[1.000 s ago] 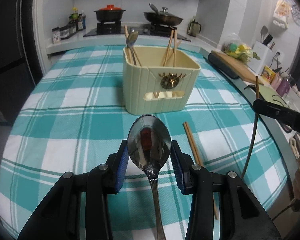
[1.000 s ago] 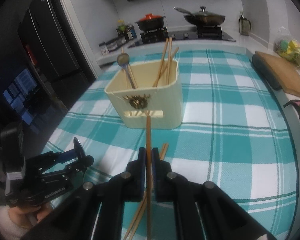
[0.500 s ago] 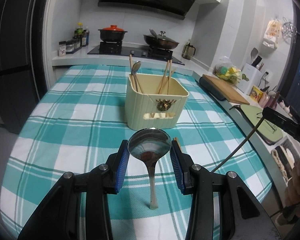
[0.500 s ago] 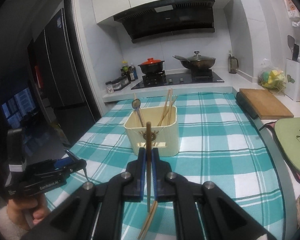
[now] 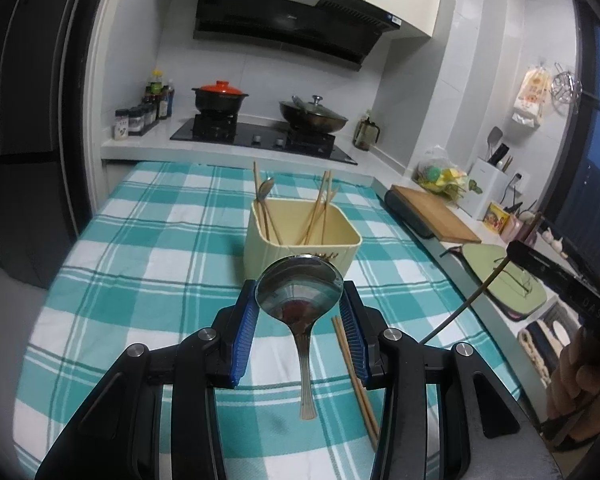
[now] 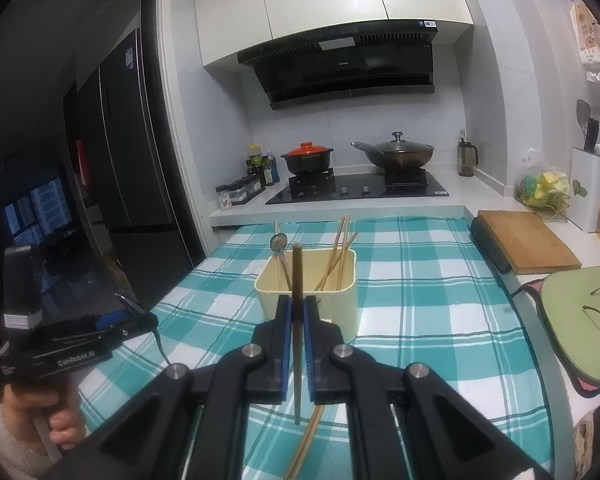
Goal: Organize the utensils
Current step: 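Lower the spoon into the cream holder with the left gripper while the right gripper lowers its chopstick in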
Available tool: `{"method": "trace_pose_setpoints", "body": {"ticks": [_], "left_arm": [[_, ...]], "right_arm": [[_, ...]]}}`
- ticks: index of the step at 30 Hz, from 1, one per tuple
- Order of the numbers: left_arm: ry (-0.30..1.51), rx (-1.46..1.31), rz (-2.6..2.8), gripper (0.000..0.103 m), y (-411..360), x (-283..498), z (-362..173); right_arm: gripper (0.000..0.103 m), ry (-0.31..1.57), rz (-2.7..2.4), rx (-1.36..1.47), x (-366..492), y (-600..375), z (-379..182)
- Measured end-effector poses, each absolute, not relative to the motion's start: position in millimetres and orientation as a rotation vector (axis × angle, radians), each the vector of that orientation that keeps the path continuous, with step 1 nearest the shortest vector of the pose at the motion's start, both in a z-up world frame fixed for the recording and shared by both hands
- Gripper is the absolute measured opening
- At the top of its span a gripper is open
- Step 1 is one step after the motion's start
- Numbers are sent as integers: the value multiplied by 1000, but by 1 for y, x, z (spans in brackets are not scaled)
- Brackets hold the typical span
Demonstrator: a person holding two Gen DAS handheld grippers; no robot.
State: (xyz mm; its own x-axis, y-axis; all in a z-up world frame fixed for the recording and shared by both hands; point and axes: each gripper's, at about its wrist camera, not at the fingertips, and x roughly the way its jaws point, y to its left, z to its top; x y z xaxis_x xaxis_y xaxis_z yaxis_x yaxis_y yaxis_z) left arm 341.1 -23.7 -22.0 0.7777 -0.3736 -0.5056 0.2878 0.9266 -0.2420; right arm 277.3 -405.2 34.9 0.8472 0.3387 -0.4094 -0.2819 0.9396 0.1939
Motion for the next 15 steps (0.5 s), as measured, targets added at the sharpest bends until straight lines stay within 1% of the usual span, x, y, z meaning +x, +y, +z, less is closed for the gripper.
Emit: {"method": "trace_pose_setpoints", "body": {"ticks": [10,15], "left_arm": [[519,-196,-389,41,-7,376,32],[462,-227,-413,41,0,405,76]], "right_arm": [[6,442,308,122,297,-411,47],[6,391,307,93,321,-409,76]]}}
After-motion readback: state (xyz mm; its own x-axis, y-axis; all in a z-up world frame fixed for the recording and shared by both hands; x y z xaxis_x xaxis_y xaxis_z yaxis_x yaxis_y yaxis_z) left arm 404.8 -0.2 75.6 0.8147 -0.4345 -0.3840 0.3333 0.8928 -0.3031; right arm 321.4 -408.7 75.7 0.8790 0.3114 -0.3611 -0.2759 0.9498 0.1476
